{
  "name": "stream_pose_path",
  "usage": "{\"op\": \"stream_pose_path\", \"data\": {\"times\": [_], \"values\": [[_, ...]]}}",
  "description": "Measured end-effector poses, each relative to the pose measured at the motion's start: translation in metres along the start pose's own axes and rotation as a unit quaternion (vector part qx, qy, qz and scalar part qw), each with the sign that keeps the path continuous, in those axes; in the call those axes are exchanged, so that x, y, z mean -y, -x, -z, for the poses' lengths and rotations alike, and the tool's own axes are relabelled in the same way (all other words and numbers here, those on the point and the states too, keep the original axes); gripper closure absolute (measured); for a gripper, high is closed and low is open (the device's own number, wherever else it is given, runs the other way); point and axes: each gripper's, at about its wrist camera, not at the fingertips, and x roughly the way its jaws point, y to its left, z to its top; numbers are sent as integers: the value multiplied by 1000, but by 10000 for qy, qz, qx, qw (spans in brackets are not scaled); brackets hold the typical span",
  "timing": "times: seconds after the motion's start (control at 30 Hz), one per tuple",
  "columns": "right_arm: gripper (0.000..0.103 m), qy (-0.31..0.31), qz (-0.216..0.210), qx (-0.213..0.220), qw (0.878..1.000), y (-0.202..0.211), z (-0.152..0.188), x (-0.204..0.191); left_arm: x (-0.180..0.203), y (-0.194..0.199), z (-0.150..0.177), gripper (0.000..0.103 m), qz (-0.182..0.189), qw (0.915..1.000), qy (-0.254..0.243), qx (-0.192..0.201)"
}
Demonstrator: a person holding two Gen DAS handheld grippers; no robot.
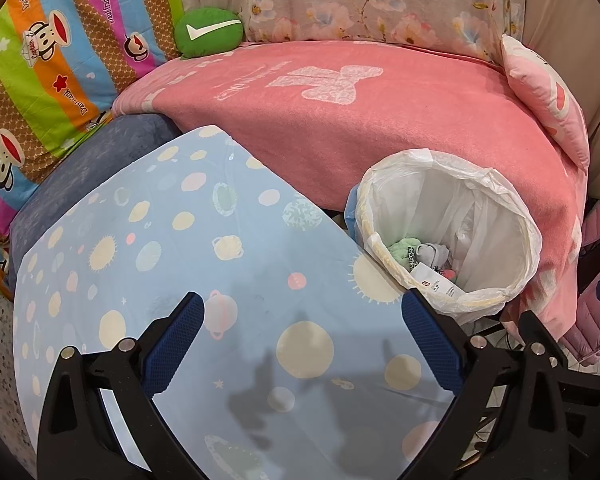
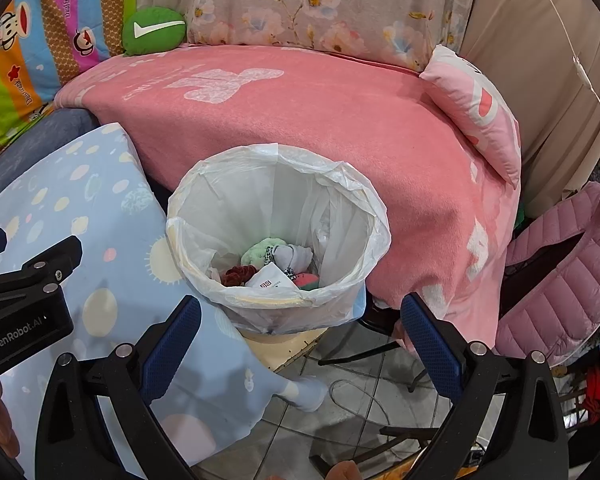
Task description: Collect trash
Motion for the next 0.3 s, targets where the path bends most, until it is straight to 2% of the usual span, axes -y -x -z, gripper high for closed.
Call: {"op": "stream_pose_path", "data": {"times": [0.3], "values": [[7, 3, -5, -7, 10000, -1, 0, 1, -2, -3, 1, 8, 78, 9999, 36, -71]]}}
